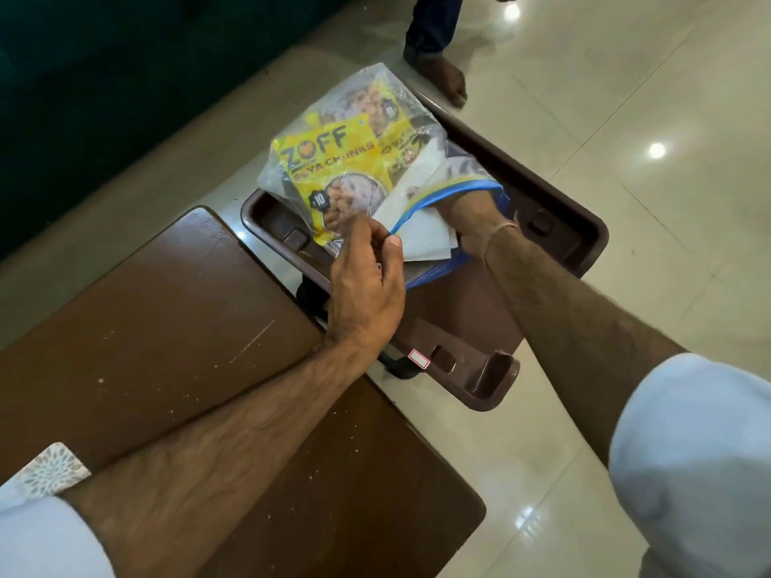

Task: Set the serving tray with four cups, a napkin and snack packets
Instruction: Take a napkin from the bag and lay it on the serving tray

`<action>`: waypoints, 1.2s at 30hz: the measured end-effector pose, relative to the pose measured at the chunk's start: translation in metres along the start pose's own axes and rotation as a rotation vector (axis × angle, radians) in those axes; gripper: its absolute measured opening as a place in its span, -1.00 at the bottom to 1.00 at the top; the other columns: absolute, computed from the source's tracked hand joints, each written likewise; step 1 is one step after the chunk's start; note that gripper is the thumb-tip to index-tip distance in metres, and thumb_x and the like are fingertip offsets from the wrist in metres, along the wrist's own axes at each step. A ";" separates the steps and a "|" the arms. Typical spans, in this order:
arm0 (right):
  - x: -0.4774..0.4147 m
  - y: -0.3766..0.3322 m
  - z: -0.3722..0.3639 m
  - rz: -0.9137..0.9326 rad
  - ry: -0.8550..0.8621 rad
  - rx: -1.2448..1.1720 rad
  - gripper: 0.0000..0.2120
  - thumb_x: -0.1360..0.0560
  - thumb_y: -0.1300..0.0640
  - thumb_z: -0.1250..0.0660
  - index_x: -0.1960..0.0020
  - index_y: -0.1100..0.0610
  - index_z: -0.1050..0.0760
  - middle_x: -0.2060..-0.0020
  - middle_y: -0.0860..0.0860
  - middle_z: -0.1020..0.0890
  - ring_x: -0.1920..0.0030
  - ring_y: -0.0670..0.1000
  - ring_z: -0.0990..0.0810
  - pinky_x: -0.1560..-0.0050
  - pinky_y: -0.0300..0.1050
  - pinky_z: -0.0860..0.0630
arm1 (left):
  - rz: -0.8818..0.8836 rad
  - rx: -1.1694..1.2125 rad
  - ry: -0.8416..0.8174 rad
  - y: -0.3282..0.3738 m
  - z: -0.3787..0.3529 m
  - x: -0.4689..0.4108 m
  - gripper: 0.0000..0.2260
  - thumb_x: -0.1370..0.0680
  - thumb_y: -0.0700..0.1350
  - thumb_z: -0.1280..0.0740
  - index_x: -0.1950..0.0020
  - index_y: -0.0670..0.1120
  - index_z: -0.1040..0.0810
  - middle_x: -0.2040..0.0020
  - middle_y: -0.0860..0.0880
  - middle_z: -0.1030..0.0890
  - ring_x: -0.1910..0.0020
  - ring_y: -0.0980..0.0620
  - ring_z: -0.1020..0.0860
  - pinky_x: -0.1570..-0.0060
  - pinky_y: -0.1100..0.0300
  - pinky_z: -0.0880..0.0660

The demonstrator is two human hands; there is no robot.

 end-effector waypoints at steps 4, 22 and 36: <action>0.022 0.012 0.024 -0.040 -0.081 -0.170 -0.66 -0.50 0.30 -0.40 -0.28 0.26 -0.54 -0.17 0.17 -0.68 -0.10 0.13 -0.69 -0.12 0.08 -0.63 | 0.047 0.002 0.023 -0.005 0.003 0.001 -0.92 -0.62 -0.04 -0.21 0.04 0.00 -0.35 0.15 -0.04 -0.58 0.15 -0.01 -0.59 0.28 0.29 -0.40; 0.202 0.032 0.024 0.104 -0.363 -0.293 -0.59 -0.50 0.15 -0.38 -0.32 0.21 -0.47 -0.19 0.20 -0.65 -0.13 0.16 -0.67 -0.04 0.01 -0.64 | 0.037 0.130 -0.534 0.041 0.071 0.081 -0.73 -0.33 0.16 -0.54 0.06 0.15 -0.59 -0.14 0.26 -0.61 -0.12 0.12 -0.55 -0.05 0.21 -0.50; 0.317 0.003 -0.174 1.252 -0.844 1.612 -0.68 -0.42 -0.31 -0.33 -0.03 -0.16 -0.63 -0.41 -0.14 -0.41 -0.53 0.02 -0.19 -0.41 0.23 -0.14 | -0.019 -0.175 -0.472 -0.012 0.231 0.151 -0.85 -0.44 -0.04 -0.54 0.01 0.05 -0.71 -0.01 0.19 -0.55 0.01 0.19 -0.56 0.11 0.35 -0.53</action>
Point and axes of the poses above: each hand's wrist, its own x-axis away from the middle knuckle, its own z-axis out of the back of the hand, y = z × x, the point moved 8 cm from there along -x, towards the middle knuckle
